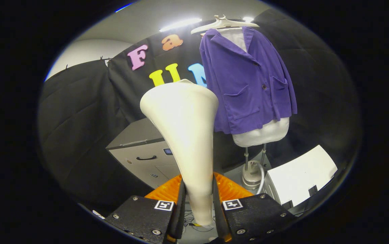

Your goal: Iron the clothes twice with a garment steamer, once on the left side and once on the right side.

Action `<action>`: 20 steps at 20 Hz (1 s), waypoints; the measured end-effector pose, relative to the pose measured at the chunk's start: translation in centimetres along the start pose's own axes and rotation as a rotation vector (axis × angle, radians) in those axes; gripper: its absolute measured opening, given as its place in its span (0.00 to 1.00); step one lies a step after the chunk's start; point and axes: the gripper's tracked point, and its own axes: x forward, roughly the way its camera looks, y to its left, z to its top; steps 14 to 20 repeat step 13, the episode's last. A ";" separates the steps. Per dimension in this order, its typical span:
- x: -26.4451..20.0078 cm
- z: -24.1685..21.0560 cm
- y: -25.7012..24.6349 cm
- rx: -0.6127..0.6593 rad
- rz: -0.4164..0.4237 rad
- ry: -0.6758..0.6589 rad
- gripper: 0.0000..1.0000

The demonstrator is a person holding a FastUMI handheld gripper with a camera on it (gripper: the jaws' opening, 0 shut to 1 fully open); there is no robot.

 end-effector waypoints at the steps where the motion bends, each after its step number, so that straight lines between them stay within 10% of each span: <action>1: 0.0 -0.1 0.1 -0.003 0.005 0.000 0.38; 20: -1.3 -1.1 -0.1 0.001 0.011 0.010 0.38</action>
